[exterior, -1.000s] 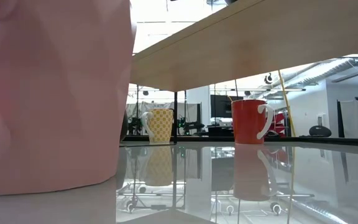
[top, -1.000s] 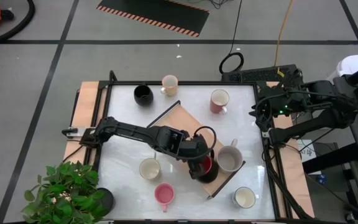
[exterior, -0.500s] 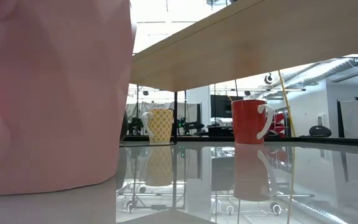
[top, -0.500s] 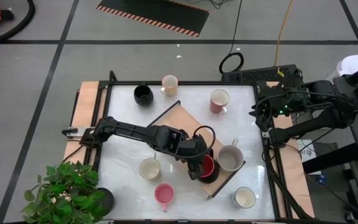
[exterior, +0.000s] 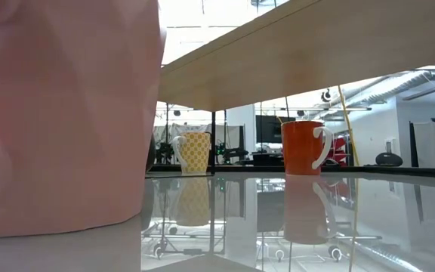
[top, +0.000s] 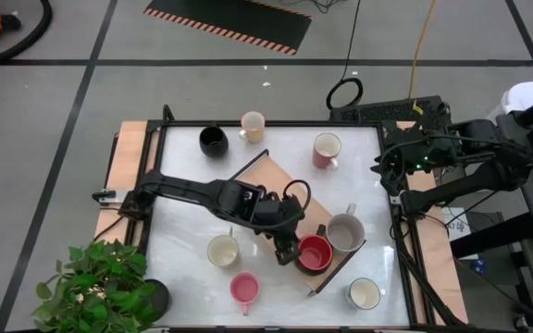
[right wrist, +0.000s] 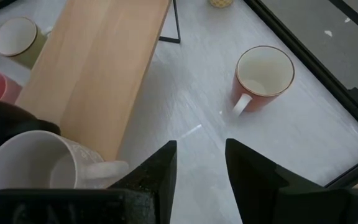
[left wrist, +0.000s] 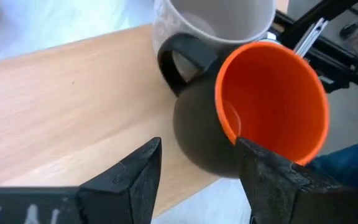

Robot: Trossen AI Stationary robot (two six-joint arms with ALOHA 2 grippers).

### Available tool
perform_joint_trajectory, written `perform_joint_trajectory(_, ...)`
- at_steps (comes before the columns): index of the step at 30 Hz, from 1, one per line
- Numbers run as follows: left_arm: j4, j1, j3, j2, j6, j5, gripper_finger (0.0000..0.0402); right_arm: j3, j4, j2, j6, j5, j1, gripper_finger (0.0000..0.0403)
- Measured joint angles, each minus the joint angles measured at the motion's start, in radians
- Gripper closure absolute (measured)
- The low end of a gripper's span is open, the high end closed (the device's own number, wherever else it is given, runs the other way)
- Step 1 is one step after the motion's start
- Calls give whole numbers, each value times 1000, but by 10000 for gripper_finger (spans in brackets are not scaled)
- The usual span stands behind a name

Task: Place coffee mugs
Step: Put the orange-black mug on the shelf

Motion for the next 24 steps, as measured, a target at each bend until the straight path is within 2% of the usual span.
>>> perform_joint_trajectory(7, -28, 29, 1, -28, 59, -39, 208, 0, 0, 0, 0, -1, 0, 277)
perform_joint_trajectory(14, 9, 54, -91, -15, 124, -83, 293, 0, 0, 0, 5, -1, 0, 277)
perform_joint_trajectory(17, 68, 56, -157, -14, 120, -82, 314, 0, 0, 0, 7, -1, 0, 277)
perform_joint_trajectory(24, 231, 47, -241, -14, 89, 11, 321, 0, 0, 0, -12, -3, 0, 277)
